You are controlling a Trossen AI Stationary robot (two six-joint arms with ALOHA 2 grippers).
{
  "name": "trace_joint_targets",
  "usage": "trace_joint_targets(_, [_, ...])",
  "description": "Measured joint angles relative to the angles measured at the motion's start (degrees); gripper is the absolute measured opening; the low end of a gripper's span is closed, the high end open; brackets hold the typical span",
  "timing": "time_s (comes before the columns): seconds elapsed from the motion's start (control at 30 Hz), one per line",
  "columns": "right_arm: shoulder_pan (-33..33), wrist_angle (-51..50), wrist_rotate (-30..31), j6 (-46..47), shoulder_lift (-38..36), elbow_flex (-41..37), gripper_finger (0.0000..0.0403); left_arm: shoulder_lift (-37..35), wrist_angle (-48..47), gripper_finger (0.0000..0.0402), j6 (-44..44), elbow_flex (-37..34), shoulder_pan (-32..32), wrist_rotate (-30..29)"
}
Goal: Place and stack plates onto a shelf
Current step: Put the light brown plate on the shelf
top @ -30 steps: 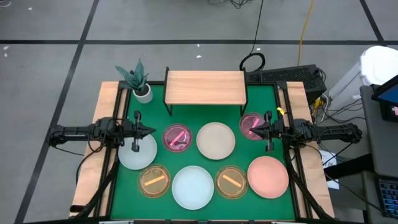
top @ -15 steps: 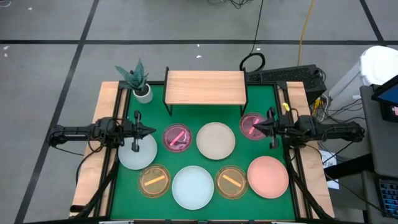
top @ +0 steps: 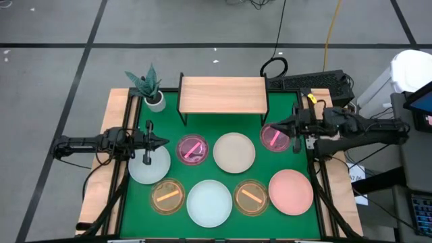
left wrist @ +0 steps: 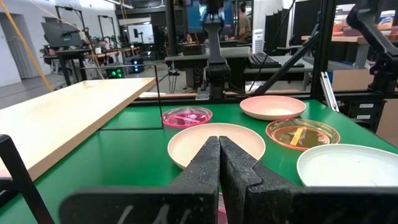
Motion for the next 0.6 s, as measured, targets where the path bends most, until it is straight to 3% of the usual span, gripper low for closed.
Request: trace_joint_targets(0.6, [0.07, -31.85, -0.17, 10.80, 33.12, 39.82, 0.0000, 0.00, 0.00, 0.0001, -2.59, 0.01, 0.01, 0.02])
